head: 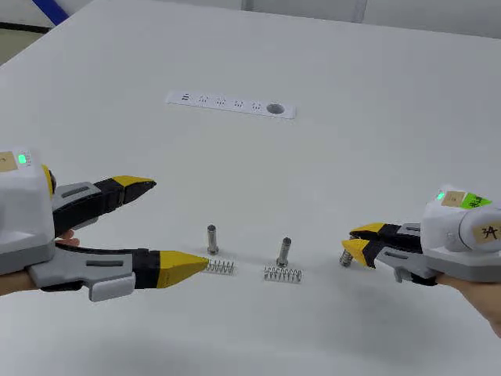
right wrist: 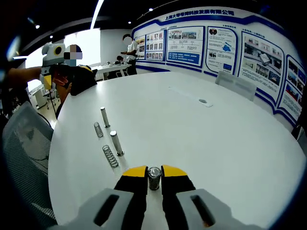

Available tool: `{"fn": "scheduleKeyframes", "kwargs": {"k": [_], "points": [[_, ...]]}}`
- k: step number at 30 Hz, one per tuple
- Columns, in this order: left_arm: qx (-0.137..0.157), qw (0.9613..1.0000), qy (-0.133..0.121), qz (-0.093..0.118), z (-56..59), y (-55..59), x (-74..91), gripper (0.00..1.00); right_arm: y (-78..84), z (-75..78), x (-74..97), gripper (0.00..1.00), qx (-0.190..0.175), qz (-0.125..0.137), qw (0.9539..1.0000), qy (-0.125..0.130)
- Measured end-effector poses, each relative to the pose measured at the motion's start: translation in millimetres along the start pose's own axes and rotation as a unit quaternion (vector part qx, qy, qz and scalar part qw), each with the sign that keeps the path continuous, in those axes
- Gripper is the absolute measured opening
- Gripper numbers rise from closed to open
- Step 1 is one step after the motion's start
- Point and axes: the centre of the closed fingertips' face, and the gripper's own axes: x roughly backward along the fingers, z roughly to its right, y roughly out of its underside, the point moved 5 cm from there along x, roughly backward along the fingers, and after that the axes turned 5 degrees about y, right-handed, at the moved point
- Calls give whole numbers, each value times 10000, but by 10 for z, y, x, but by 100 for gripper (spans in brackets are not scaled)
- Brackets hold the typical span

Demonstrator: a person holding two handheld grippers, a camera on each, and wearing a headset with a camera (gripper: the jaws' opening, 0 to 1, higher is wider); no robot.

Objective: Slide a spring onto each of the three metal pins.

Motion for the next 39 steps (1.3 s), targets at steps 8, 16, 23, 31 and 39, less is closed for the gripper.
{"fn": "scheduleKeyframes", "kwargs": {"k": [8, 16, 23, 31, 39], "points": [[51, 10000, 27, 13, 6, -7, 5, 82, 28, -9, -25, 12, 15, -79, 10000, 11], [41, 10000, 28, 15, 9, -10, 24, 82, 28, -18, -13, 17, 26, -136, 9999, -8], [-3, 10000, 23, 56, 5, -50, 36, 82, -77, 0, 91, 17, 362, -55, 9993, 52], [-4, 9999, -7, 133, -5, -85, 40, 82, -370, -85, 162, 18, 557, 296, 9980, -18], [15, 9998, -78, 208, -51, -97, 86, 83, -317, -518, 7, 21, 1593, -53, 9842, -770]]}}
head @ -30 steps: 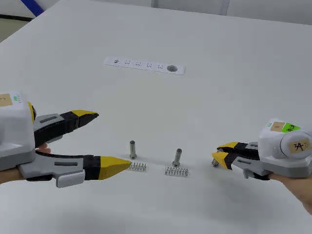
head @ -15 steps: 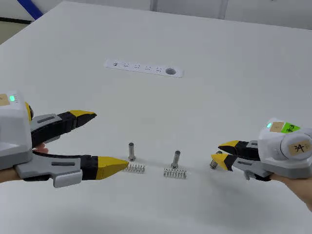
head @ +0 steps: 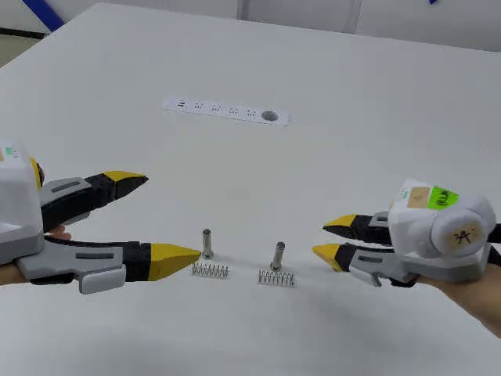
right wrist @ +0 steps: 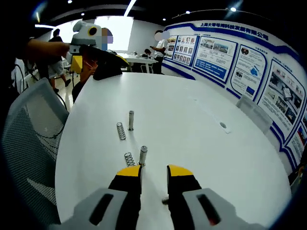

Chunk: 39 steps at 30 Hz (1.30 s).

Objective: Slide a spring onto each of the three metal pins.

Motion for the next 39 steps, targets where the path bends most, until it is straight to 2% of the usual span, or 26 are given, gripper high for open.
{"fn": "scheduleKeyframes", "kwargs": {"k": [5, 10, 14, 20, 28, 33, 37, 39], "points": [[30, 9999, -137, -3, -42, 33, 63, 84, 52, -188, -144, 21, -51, -126, 9994, -314], [85, 9997, -199, -89, -51, 101, 124, 86, 143, -287, -278, 21, 38, -266, 9982, -527], [82, 9996, -238, -140, -72, 117, 149, 88, 197, -283, -347, 21, 53, -411, 9975, -568], [117, 9995, -299, -64, -112, 84, 167, 91, 239, -253, -434, 21, 31, -566, 9964, -631], [179, 9997, -177, -27, -76, 88, 147, 93, 269, -266, -502, 21, -21, -708, 9943, -795], [172, 9997, -134, -82, -71, 107, 132, 95, 270, -291, -515, 20, -59, -742, 9929, -926], [205, 9997, -95, -50, -66, 100, 120, 96, 281, -301, -521, 12, -228, -796, 9915, -1003], [209, 9997, -89, -47, -69, 97, 109, 96, 282, -304, -517, 12, -251, -788, 9917, -987]]}}
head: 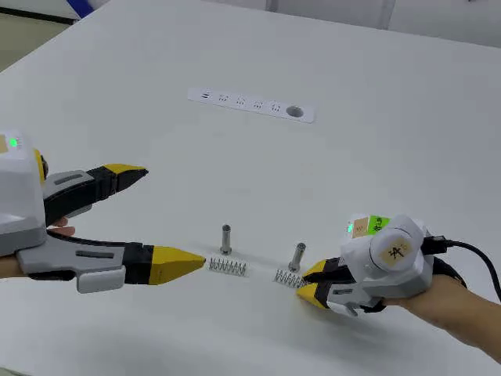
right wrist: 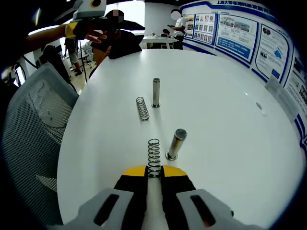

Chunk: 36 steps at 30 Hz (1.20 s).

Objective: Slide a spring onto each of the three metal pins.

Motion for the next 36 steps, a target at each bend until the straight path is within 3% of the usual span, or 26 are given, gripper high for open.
{"fn": "scheduleKeyframes", "kwargs": {"k": [5, 13, 23, 29, 36], "points": [[-32, 10000, 32, -36, 11, -2, -39, 96, 13, -36, 27, 11, 73, -90, 9999, 38], [-64, 9998, 175, -102, 84, 15, -95, 95, -66, -72, 193, 11, 204, 5, 9998, 56], [-167, 9979, 597, -186, 320, 32, -279, 91, -302, -62, 574, 11, 552, 238, 9980, 199], [-239, 9964, 800, -172, 399, -25, -378, 86, -490, -166, 745, 11, 923, 377, 9948, 192], [-462, 9930, 1063, -231, 556, -62, -482, 82, -761, -359, 934, 11, 1573, 569, 9858, 164]]}}
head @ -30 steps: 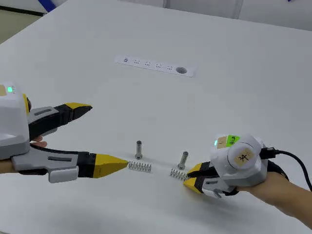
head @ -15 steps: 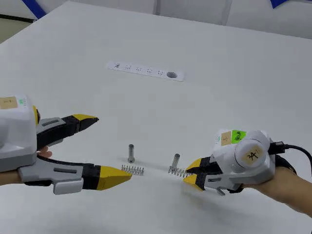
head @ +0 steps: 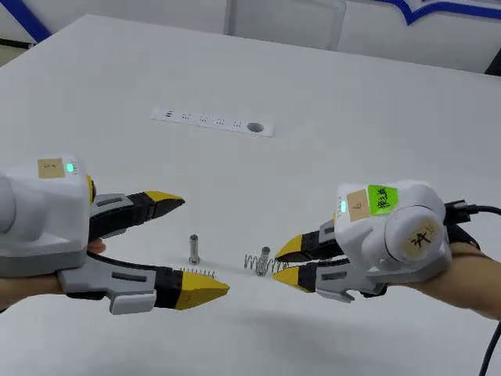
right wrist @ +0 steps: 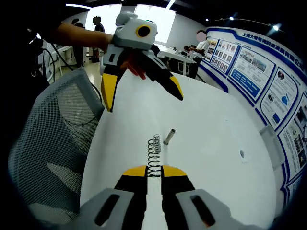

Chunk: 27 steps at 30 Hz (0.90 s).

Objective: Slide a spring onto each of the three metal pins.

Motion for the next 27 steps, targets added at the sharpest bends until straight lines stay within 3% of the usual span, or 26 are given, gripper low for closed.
{"fn": "scheduleKeyframes", "kwargs": {"k": [5, 8, 21, 27], "points": [[-69, 9997, 245, 16, 107, -40, -61, 71, -169, -43, 81, 11, 330, 32, 9994, -42], [-141, 9994, 312, -53, 150, -36, -94, 70, -217, -67, 102, 11, 423, 48, 9991, -40], [-229, 9976, 632, -143, 330, -15, -185, 53, -321, -170, 177, 11, 476, 180, 9986, -122], [-222, 9960, 853, -163, 414, -31, -229, 38, -341, -229, 199, 11, 529, 247, 9980, -226]]}}
